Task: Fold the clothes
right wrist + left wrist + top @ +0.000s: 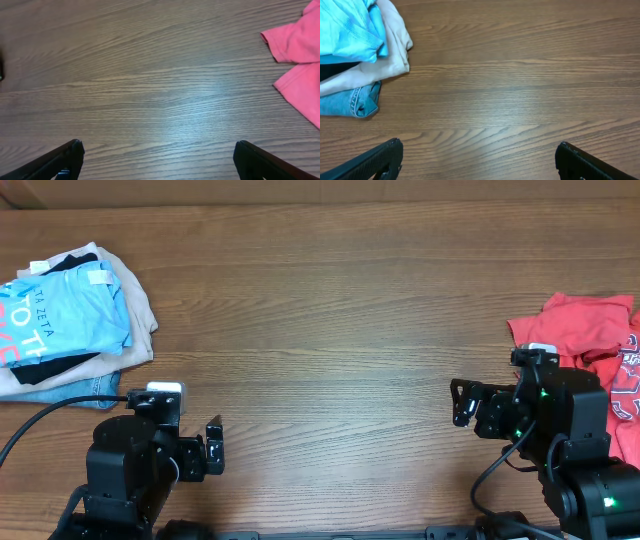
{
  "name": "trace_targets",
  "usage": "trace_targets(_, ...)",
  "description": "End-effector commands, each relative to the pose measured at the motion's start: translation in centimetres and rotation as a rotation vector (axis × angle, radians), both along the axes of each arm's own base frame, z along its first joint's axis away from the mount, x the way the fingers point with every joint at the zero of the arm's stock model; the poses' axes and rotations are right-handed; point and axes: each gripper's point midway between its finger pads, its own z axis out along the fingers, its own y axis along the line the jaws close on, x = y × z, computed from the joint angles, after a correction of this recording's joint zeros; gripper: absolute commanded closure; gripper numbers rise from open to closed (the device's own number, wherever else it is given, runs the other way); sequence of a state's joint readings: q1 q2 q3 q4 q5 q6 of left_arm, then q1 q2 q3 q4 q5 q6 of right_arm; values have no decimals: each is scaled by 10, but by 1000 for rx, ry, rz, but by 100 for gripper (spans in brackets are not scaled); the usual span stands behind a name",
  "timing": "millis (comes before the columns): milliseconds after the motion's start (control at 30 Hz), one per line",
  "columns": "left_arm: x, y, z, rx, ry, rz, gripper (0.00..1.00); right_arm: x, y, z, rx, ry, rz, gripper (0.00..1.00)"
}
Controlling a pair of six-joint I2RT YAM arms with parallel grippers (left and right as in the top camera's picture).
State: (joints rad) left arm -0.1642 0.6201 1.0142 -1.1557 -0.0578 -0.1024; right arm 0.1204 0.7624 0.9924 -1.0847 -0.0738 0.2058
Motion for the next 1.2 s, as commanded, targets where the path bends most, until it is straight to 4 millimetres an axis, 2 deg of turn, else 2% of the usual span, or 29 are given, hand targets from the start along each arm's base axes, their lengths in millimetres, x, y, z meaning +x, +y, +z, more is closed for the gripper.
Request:
trace_targets(0,1,1,-5,1,16,12,0,0,0,-1,-1,-1,-1,0)
trace_targets(133,1,1,-5,1,16,12,0,-1,0,-1,-1,-4,-3,0)
trace_targets(300,1,1,-5,1,16,12,0,-10,-1,13,8,-75,-3,0)
trace_targets(500,1,1,-5,1,16,12,0,-41,-5,24,16,-140,-3,0)
trace_targets(667,1,1,-5,1,16,12,0,-60,-13,42,11,-267,-29,0)
trace_targets(767,1,1,-5,1,16,12,0,-68,-14,43,17,-337,-27,0)
trace_targets(900,1,1,-5,1,16,12,0,-62,-14,25,7,-407,-15,0)
trace_targets(1167,1,1,-5,1,16,12,0,-23,-2,2,54,-627,13,0)
